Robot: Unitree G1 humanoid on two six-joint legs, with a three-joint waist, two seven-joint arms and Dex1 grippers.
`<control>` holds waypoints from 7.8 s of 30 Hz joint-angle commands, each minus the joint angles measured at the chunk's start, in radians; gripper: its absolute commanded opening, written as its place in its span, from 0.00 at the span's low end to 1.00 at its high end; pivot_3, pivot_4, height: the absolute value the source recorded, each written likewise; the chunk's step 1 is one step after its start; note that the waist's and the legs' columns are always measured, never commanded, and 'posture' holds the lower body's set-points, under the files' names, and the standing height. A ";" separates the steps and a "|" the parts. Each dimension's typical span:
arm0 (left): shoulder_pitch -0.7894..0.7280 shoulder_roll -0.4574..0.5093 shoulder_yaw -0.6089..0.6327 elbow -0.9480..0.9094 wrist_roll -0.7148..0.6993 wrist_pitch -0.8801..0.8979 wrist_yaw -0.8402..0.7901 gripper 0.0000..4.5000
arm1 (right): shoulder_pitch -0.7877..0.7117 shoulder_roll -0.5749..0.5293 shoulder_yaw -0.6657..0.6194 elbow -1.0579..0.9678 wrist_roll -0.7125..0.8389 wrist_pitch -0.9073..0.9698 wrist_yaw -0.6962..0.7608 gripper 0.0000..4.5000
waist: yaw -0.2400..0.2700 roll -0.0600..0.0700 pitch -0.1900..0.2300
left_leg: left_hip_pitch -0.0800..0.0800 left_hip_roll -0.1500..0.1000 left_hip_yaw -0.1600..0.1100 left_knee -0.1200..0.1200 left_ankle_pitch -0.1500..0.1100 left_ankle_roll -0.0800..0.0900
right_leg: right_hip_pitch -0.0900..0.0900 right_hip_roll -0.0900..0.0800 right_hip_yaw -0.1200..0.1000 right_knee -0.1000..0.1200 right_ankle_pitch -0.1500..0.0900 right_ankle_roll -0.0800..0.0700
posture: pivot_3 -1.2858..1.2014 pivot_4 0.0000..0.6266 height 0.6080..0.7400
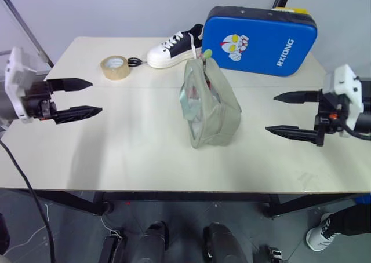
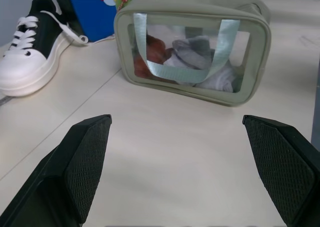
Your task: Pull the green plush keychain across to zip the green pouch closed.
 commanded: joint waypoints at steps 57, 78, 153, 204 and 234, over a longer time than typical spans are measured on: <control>-0.107 -0.130 -0.001 0.026 -0.060 0.020 -0.074 1.00 | -1.188 0.609 0.788 0.562 -0.349 0.458 -0.118 0.01 | -0.052 0.000 0.000 | -0.010 -0.001 0.002 0.000 0.002 -0.002 | -0.022 0.005 0.006 0.017 0.000 0.000 | 0.52 0.24 0.66; -0.134 -0.133 -0.033 0.048 -0.047 0.019 -0.095 1.00 | -0.878 0.392 0.881 0.048 -0.635 -0.065 0.093 0.01 | -0.050 0.000 0.000 | -0.010 0.000 0.001 0.003 0.002 -0.003 | -0.021 0.005 0.005 0.019 0.001 -0.001 | 0.52 0.24 0.66; -0.273 -0.217 -0.223 0.376 0.255 -0.227 -0.103 0.01 | -0.560 0.172 0.594 -0.213 -0.492 0.259 0.030 0.00 | -0.048 -0.001 0.000 | -0.010 0.000 0.001 0.005 0.002 -0.003 | -0.019 0.005 0.004 0.019 0.001 -0.001 | 0.52 0.24 0.66; -0.186 -0.205 -0.305 0.035 0.164 -0.042 -0.166 0.35 | -0.588 0.179 0.630 -0.210 -0.478 0.324 -0.028 0.00 | -0.038 0.000 0.000 | -0.012 0.000 0.000 0.016 0.002 -0.002 | -0.019 0.005 0.004 0.026 0.001 0.000 | 0.52 0.24 0.66; -0.180 -0.249 -0.305 0.018 0.228 -0.102 -0.101 0.00 | -0.895 0.591 0.716 0.127 -0.408 0.371 -0.188 0.84 | -0.026 -0.001 -0.001 | -0.010 0.000 0.000 0.016 0.002 -0.002 | -0.019 0.005 0.005 0.029 0.000 -0.001 | 0.52 0.24 0.66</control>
